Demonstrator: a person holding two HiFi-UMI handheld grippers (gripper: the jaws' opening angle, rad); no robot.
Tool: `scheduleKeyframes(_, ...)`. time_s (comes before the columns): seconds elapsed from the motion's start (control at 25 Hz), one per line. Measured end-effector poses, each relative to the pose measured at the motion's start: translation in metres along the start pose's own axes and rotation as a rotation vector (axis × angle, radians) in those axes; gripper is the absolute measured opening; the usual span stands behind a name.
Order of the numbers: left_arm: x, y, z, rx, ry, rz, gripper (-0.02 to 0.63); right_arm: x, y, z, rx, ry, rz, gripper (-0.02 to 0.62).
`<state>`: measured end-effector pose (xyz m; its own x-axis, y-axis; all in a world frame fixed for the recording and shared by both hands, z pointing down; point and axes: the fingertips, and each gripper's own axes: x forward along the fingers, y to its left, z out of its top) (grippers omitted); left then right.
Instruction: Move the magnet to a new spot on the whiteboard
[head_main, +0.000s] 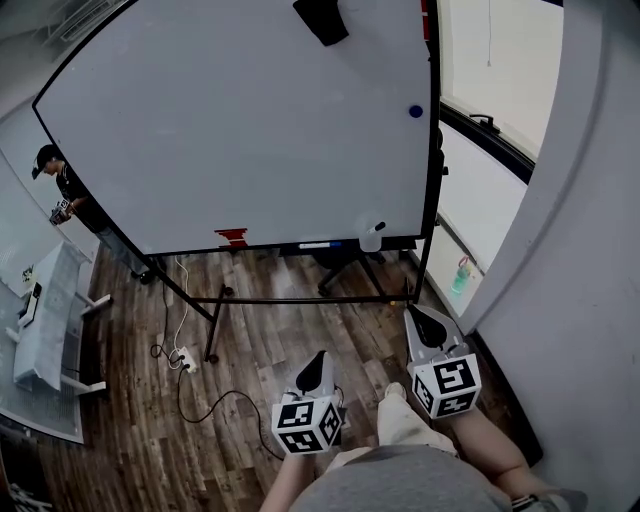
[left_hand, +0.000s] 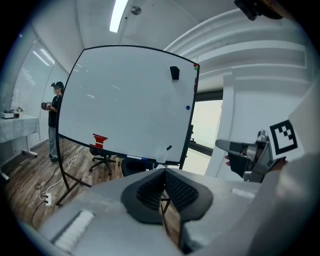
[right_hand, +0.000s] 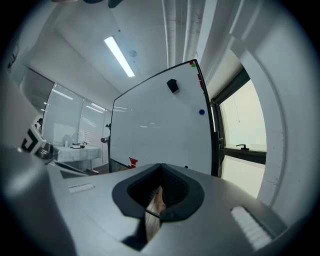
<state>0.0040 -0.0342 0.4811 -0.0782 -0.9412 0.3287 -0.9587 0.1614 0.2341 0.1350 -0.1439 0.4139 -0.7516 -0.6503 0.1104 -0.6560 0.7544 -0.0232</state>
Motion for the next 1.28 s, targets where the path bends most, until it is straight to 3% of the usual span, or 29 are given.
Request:
scheduleKeyframes(0.4,-0.039,-0.006,-0.032,-0.025,0.021,-0.014,0.005,-0.047,0.029,-0.033,0.046,0.025,0.017,-0.002)
scheduleKeyframes(0.8,-0.043,-0.002,-0.031,-0.034,0.015,-0.021,0.003,-0.048,0.051,-0.040,0.030,0.075,0.085,-0.002)
scheduleKeyframes(1.28,-0.041,0.002,-0.027,-0.031,0.022,-0.035,0.005,-0.043,0.055,-0.036,0.040,0.074,0.090,-0.002)
